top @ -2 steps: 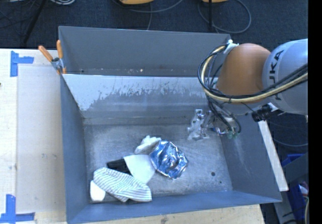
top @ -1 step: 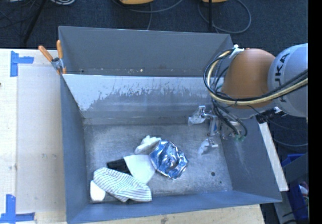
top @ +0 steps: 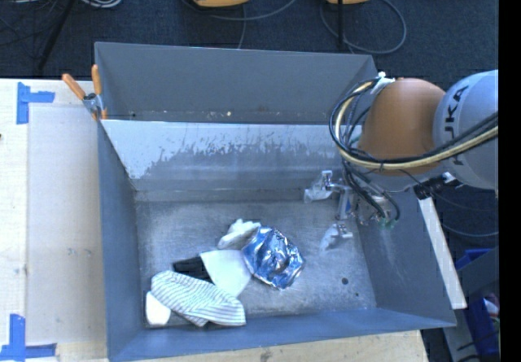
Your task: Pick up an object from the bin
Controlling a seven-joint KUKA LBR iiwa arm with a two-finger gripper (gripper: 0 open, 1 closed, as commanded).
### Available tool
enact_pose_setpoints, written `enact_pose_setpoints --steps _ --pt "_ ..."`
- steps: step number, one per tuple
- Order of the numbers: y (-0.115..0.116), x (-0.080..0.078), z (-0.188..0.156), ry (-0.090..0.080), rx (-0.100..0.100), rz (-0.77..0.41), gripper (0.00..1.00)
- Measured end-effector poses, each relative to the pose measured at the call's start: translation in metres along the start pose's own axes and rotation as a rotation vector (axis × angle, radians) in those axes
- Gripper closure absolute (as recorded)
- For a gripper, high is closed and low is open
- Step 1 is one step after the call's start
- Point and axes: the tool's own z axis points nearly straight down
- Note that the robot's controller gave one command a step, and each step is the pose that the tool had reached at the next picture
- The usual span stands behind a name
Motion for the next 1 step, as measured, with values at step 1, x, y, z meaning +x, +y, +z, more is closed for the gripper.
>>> enact_pose_setpoints --steps 1 --pt "0.0535 0.0058 0.0485 0.022 0.004 0.134 1.0"
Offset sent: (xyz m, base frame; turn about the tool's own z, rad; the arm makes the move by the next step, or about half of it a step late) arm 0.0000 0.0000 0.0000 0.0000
